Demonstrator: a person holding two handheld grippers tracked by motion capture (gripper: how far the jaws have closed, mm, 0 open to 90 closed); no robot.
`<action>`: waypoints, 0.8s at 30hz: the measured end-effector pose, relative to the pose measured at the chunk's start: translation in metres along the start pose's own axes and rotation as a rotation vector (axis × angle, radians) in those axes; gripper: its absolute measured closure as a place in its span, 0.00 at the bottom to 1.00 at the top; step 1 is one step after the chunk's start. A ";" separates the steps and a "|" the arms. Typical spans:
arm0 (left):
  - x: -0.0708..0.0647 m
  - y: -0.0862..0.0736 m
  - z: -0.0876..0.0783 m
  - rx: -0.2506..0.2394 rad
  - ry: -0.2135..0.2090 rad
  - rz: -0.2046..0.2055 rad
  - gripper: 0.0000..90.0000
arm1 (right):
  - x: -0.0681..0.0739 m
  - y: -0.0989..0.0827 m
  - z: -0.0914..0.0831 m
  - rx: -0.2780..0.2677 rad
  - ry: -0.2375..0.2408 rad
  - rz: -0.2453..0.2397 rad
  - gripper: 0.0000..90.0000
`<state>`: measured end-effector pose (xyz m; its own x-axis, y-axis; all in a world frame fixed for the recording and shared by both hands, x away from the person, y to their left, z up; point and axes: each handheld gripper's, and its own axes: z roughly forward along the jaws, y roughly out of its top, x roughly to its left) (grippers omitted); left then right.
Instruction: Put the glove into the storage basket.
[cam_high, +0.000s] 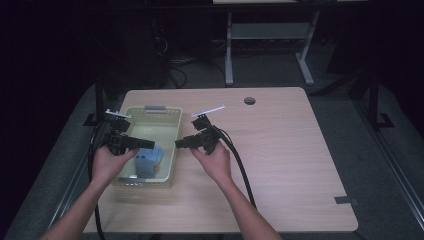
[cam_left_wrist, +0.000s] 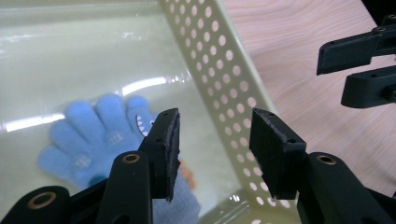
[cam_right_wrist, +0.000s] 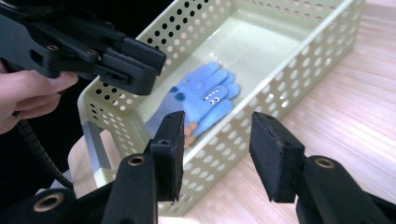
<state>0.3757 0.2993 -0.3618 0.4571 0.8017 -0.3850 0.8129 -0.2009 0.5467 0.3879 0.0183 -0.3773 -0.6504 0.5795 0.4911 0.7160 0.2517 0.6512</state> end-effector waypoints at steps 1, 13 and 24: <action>-0.001 0.000 0.000 -0.006 -0.004 0.003 0.57 | -0.001 0.000 -0.001 0.001 -0.002 0.005 0.60; -0.012 0.005 0.003 -0.051 -0.067 -0.010 0.49 | -0.014 -0.004 -0.019 -0.020 -0.018 0.016 0.53; -0.024 0.008 0.008 -0.090 -0.106 -0.016 0.40 | -0.026 -0.010 -0.036 -0.025 -0.030 0.023 0.48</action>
<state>0.3742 0.2743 -0.3538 0.4835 0.7396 -0.4682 0.7872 -0.1334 0.6021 0.3888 -0.0276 -0.3753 -0.6257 0.6078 0.4890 0.7238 0.2188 0.6544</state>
